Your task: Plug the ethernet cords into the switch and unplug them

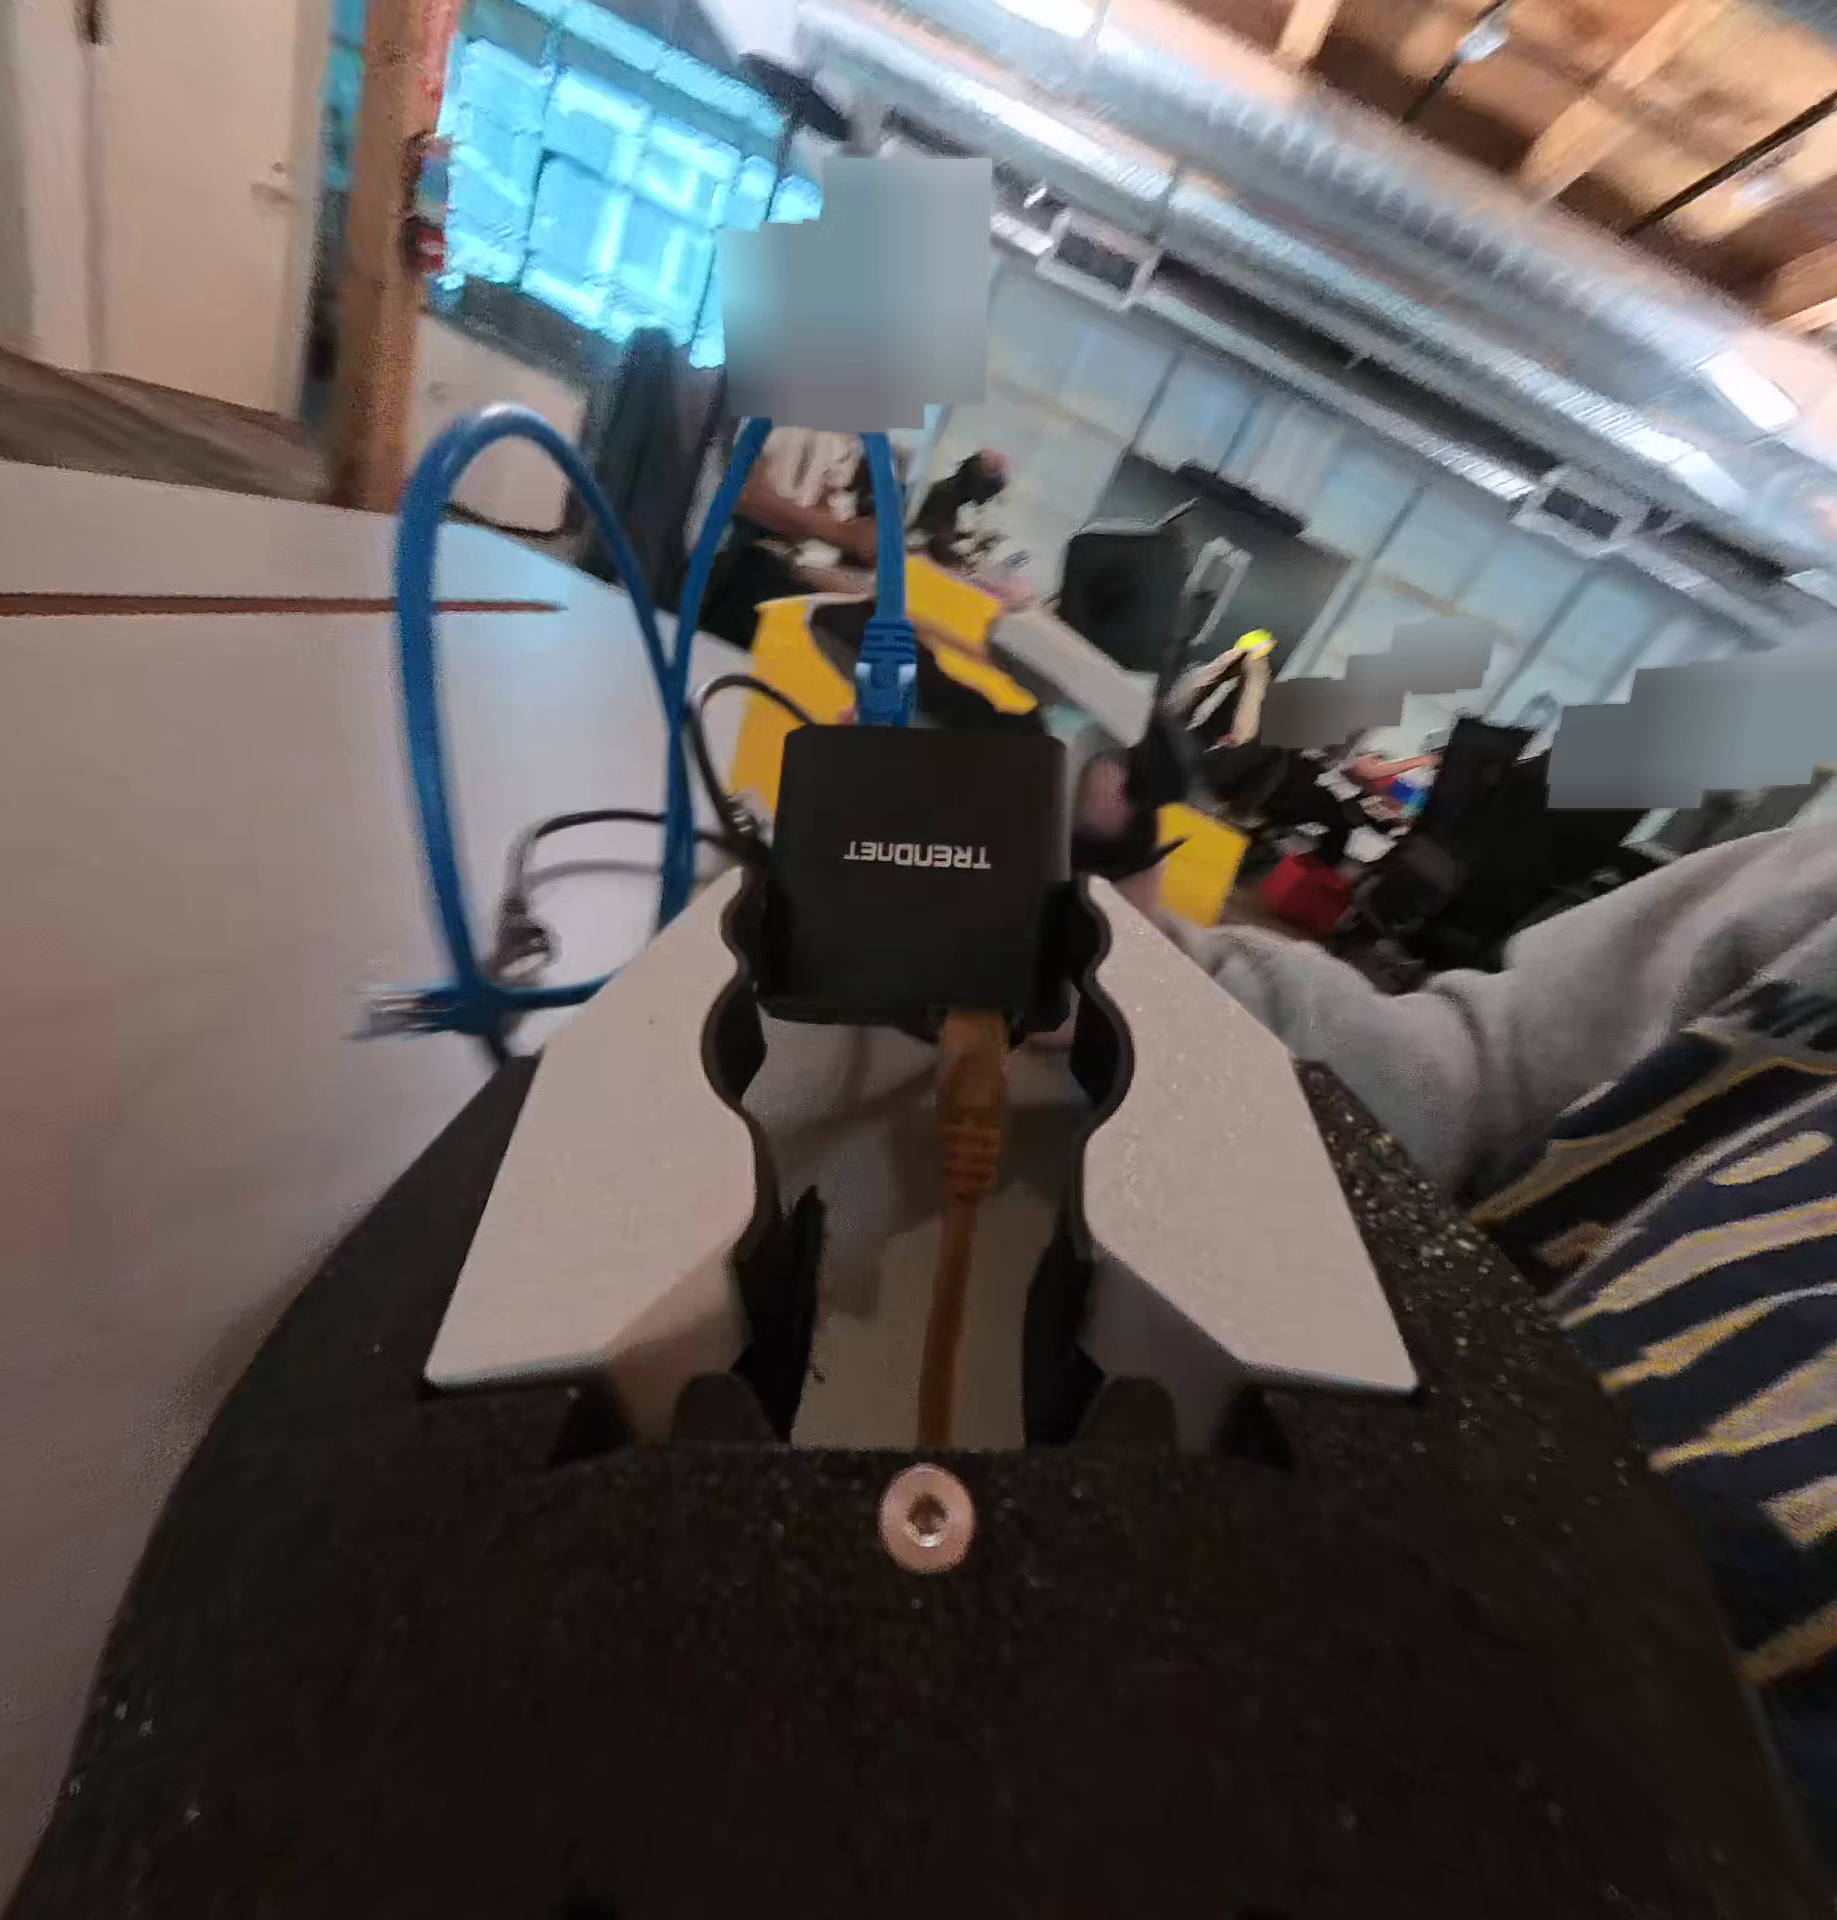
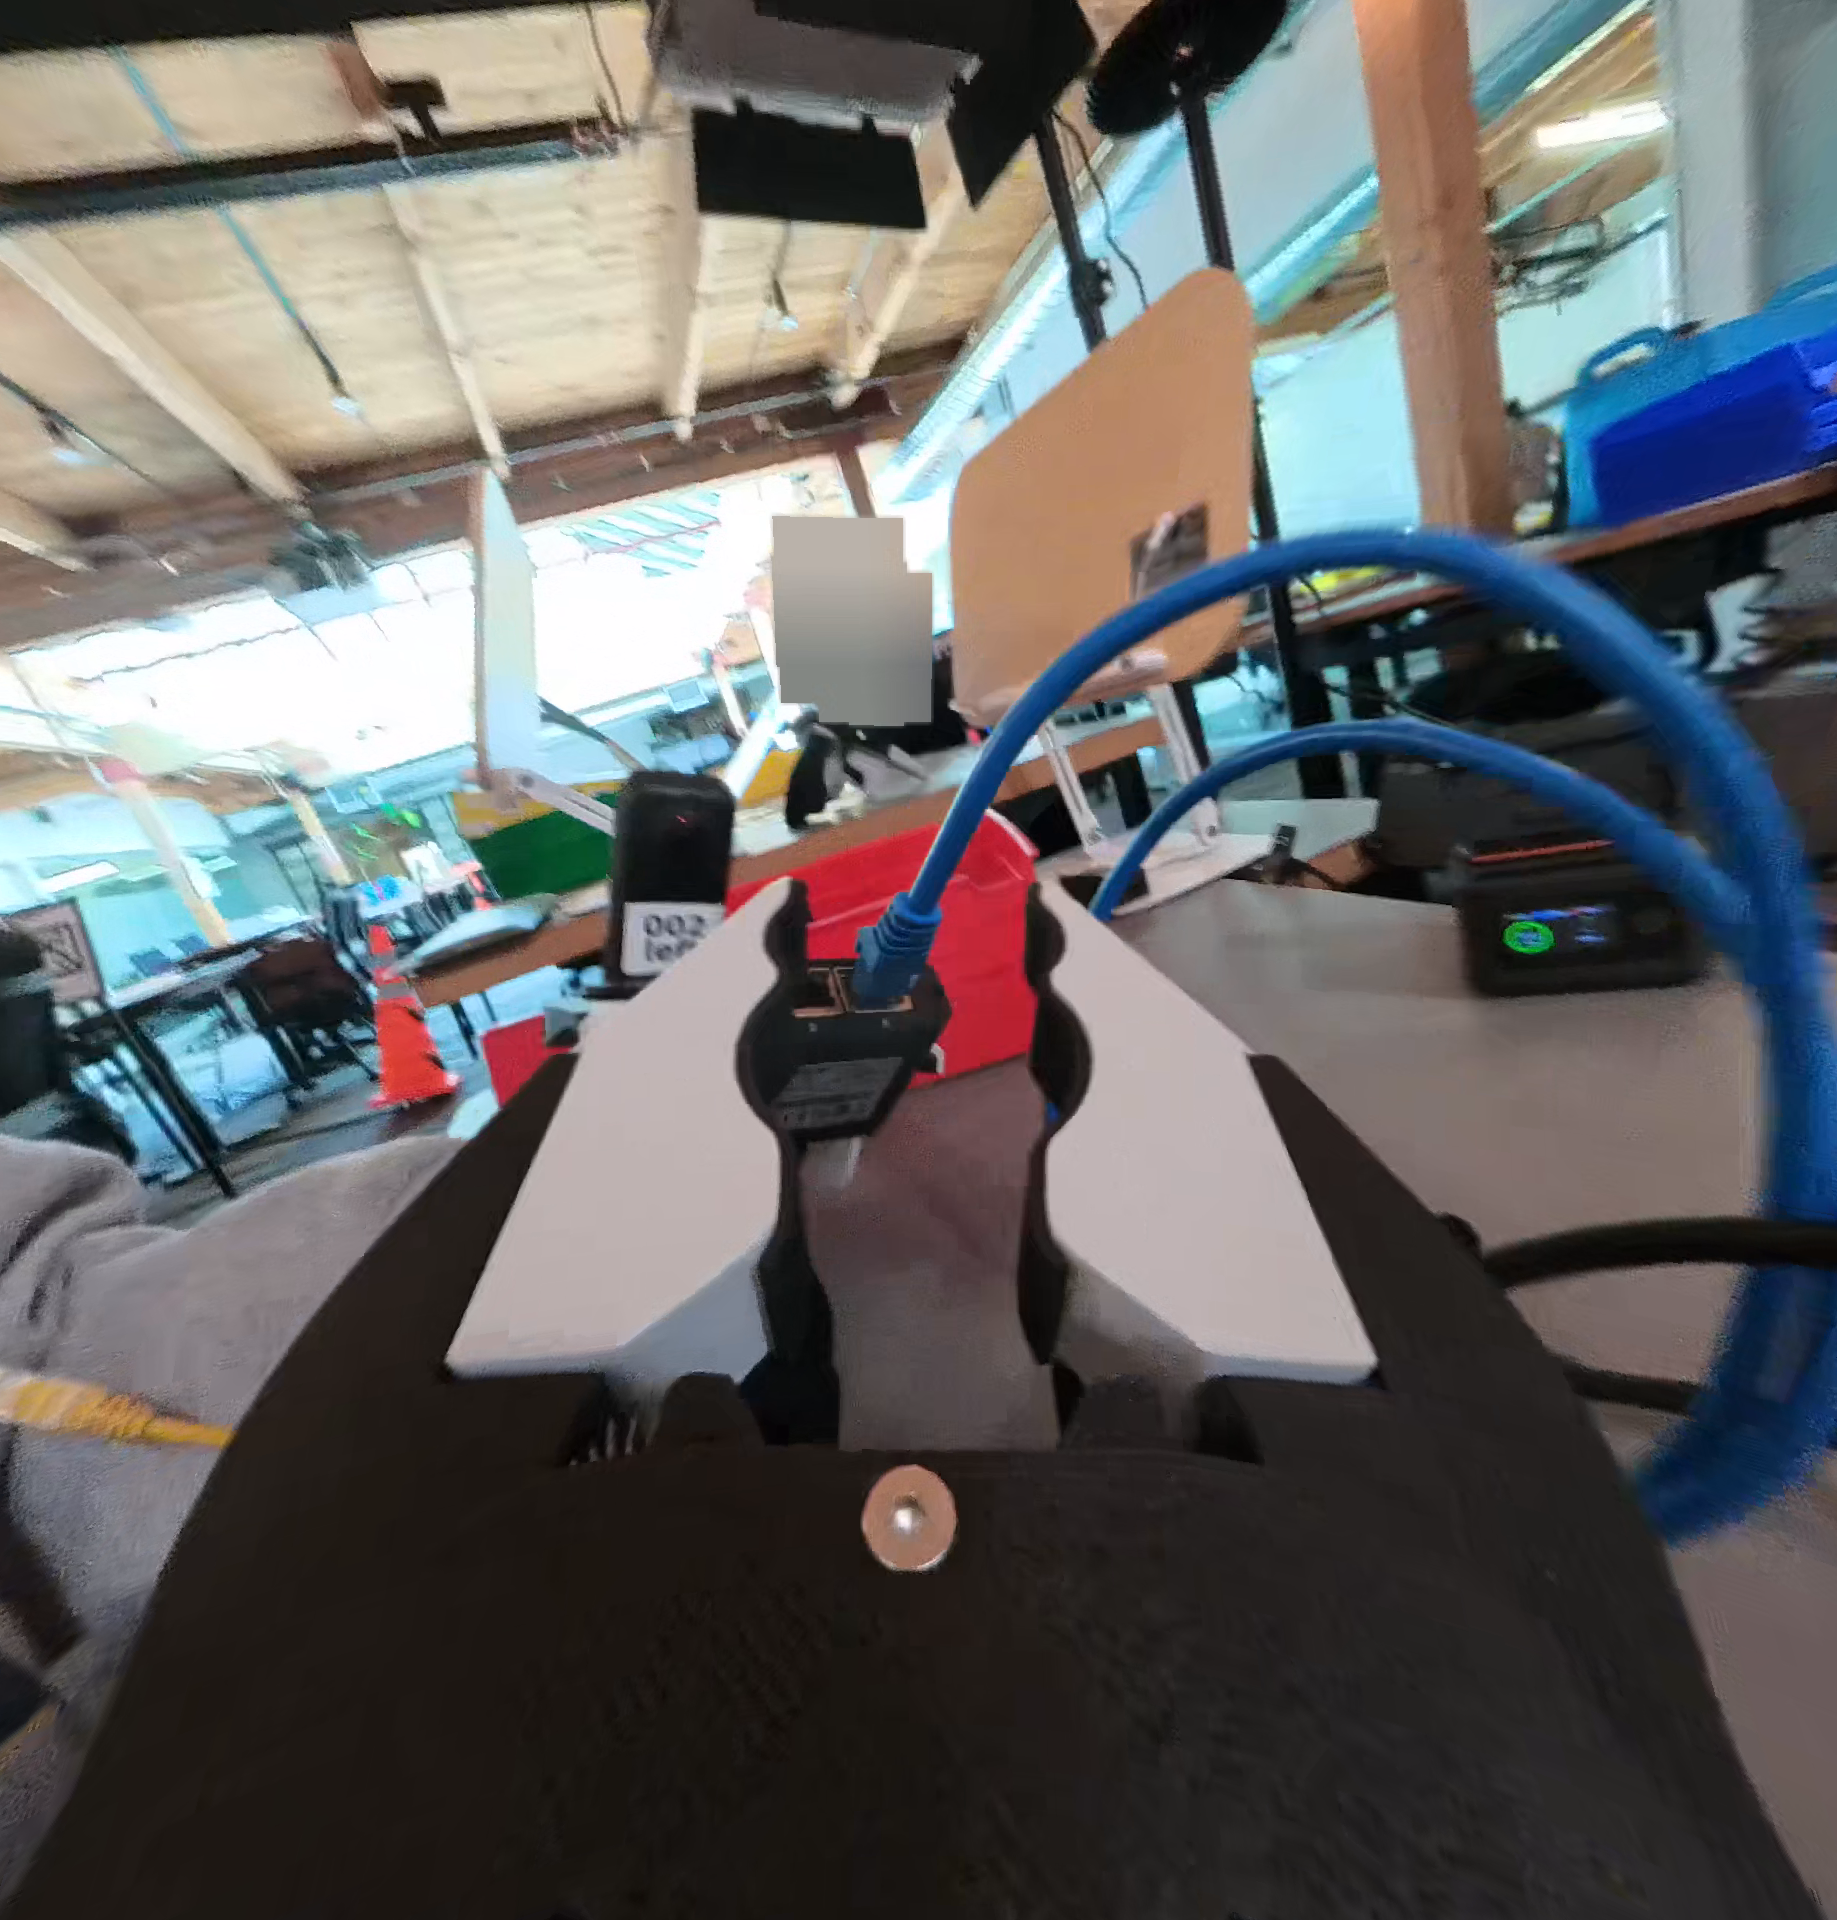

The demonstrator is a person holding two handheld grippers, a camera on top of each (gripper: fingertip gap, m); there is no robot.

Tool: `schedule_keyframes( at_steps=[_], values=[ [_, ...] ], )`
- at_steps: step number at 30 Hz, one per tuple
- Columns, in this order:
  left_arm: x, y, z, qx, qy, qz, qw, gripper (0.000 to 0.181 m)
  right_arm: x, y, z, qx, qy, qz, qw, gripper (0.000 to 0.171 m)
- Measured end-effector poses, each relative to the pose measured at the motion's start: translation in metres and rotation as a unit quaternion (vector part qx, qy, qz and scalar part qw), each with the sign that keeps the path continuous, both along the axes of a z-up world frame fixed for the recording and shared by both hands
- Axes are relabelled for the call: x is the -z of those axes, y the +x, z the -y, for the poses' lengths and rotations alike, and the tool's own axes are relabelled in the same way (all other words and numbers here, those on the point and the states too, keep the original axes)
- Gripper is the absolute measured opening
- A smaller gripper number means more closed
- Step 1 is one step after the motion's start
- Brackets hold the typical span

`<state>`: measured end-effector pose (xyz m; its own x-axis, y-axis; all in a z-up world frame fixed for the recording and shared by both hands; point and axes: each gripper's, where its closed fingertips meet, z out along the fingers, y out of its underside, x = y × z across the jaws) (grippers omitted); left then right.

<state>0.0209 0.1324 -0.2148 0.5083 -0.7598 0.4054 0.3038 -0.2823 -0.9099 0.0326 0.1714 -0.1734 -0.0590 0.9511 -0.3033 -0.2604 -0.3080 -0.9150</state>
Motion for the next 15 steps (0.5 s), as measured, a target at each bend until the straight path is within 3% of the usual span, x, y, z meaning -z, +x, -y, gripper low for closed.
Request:
schedule_keyframes(
  at_steps=[5,9,12,15],
  values=[
    [0.028,-0.041,-0.016,-0.114,-0.034,-0.128,0.985,0.056,0.009,0.03,-0.033,0.034,0.009,0.058,0.998,0.039],
    [0.047,-0.077,-0.025,-0.217,-0.071,-0.237,0.944,0.057,0.012,0.052,-0.068,0.12,-0.015,0.062,0.991,0.036],
    [0.061,-0.09,-0.026,-0.245,-0.099,-0.289,0.92,0.057,0.026,0.061,-0.087,0.178,-0.021,0.108,0.978,0.036],
    [0.076,-0.096,-0.026,-0.252,-0.128,-0.332,0.9,0.057,0.049,0.057,-0.088,0.176,-0.004,0.194,0.965,0.037]
  ],
)
